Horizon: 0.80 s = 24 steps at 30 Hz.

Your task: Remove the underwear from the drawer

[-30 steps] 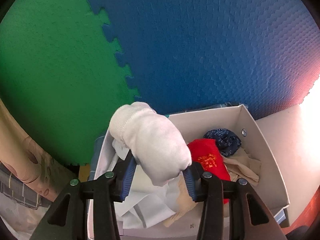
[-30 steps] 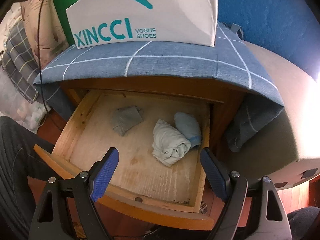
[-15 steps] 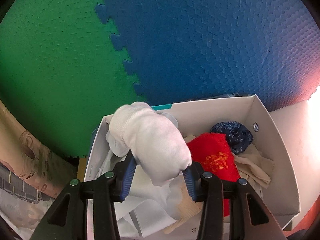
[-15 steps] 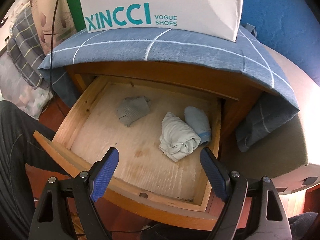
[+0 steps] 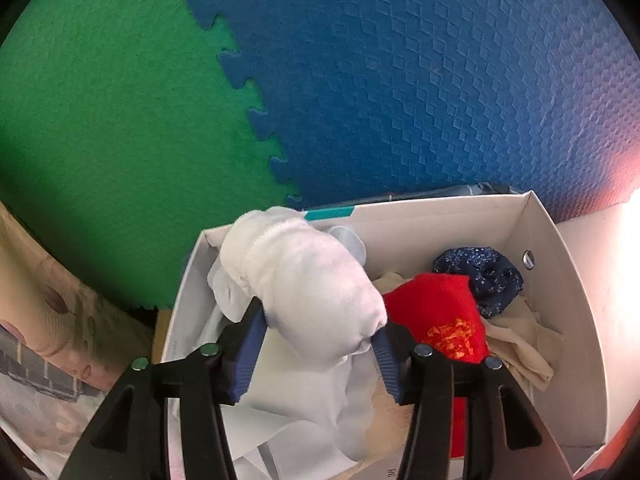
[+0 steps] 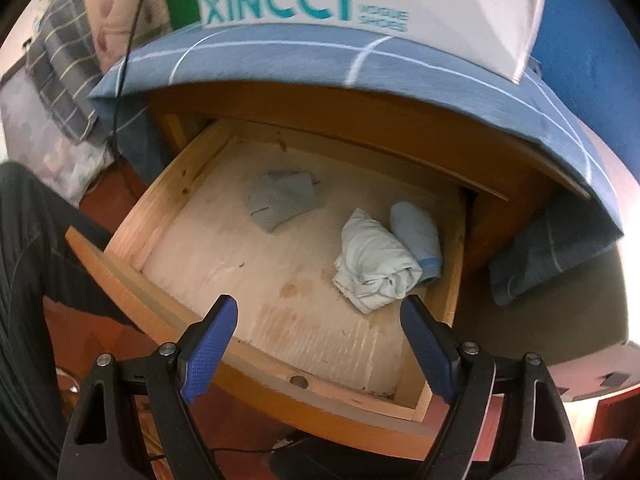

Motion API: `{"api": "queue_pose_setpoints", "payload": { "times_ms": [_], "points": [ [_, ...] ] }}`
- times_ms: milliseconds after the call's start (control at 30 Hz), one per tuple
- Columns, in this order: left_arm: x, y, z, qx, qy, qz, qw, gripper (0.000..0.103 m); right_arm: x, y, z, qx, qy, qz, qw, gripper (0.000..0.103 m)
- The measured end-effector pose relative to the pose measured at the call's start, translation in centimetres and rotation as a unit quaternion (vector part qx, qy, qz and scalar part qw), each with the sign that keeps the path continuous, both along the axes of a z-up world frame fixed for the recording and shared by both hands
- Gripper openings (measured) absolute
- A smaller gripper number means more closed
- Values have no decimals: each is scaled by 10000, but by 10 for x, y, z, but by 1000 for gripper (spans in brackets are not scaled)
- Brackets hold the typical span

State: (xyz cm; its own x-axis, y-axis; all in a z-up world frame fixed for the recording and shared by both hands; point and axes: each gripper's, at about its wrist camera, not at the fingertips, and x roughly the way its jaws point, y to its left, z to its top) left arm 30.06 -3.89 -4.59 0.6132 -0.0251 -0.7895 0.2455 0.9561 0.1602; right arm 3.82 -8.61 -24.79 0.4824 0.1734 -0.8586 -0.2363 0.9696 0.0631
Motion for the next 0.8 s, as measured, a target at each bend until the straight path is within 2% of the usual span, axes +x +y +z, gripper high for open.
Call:
{"api": "queue_pose_setpoints", "payload": {
  "times_ms": [33, 133, 233, 333, 400, 467, 567, 667, 733, 800],
  "points": [
    [0, 1, 0, -28, -19, 16, 10000, 53, 0, 3, -1, -48, 4, 67, 10000, 81],
    [-6, 5, 2, -225, -127, 19, 9997, 68, -1, 15, -4, -170, -6, 306, 9994, 81],
    [-20, 10, 11, -426, -348, -132, 9984, 70, 1, 20, -7, -148, 31, 441, 9989, 81],
    [-43, 20, 29, -665, -697, -341, 9948, 73, 11, 14, -6, 104, 100, 418, 9990, 81],
    [-68, 33, 45, -880, -1053, -615, 9886, 80, 22, 7, -5, 220, 131, 420, 9988, 81],
    [-93, 46, 58, -1006, -1342, -891, 9818, 81, 33, -1, -2, 336, 158, 493, 9981, 81],
    [-124, 70, 70, -1228, -1501, -1138, 9744, 81, 51, -12, 0, 527, 223, 875, 9945, 81],
    [-160, 106, 73, -1554, -1760, -1230, 9642, 83, 61, -11, -8, 302, 247, 1279, 9910, 81],
    [-187, 129, 65, -1446, -2093, -1215, 9594, 83, 64, -9, -17, 290, 382, 1387, 9892, 80],
    [-200, 144, 52, -1285, -2339, -1110, 9573, 83, 70, -4, -29, 154, 475, 1463, 9880, 74]
  ]
}}
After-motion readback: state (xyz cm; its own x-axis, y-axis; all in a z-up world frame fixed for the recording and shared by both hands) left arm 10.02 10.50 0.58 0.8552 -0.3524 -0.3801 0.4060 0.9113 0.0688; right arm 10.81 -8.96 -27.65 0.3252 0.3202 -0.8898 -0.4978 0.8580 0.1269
